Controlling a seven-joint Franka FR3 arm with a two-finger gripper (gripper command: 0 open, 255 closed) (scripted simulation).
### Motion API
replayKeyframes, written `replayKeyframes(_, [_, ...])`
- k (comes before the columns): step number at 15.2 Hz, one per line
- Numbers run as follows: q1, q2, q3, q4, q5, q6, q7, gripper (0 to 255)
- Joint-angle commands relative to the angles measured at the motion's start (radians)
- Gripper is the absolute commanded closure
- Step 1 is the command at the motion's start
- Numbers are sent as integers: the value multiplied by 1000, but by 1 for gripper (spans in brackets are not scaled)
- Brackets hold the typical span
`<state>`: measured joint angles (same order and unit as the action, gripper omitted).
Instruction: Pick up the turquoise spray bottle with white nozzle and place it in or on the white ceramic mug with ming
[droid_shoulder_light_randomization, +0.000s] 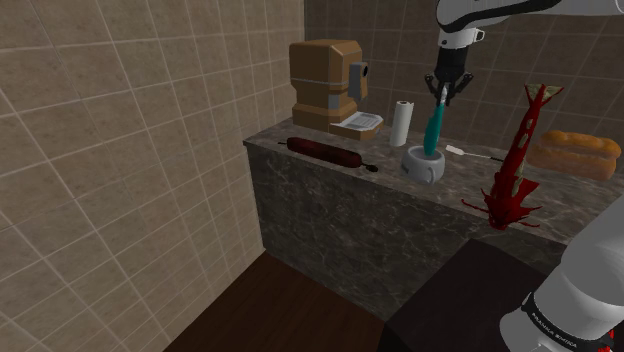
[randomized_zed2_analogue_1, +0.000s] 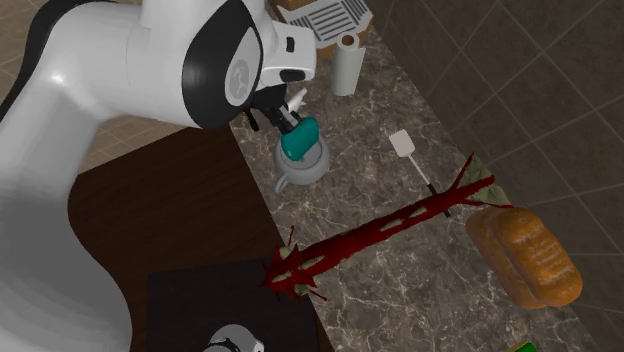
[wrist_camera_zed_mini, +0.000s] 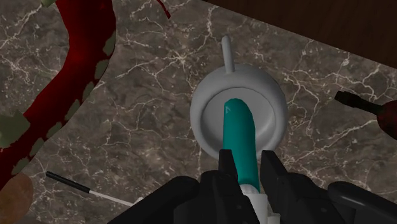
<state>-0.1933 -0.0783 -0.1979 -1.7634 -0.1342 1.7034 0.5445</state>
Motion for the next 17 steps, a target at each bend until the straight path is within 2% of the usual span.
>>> replayKeyframes(1, [0, -3, 0, -16, -1, 14, 3, 255])
replayKeyframes(8, [0, -3, 0, -16, -1, 14, 3, 255])
replayKeyframes(9, [0, -3, 0, -16, -1, 14, 3, 0])
replayKeyframes(14, [0, -3, 0, -16, -1, 14, 3, 0])
replayKeyframes(17, [5, 12, 6, 101, 4, -89, -1, 0])
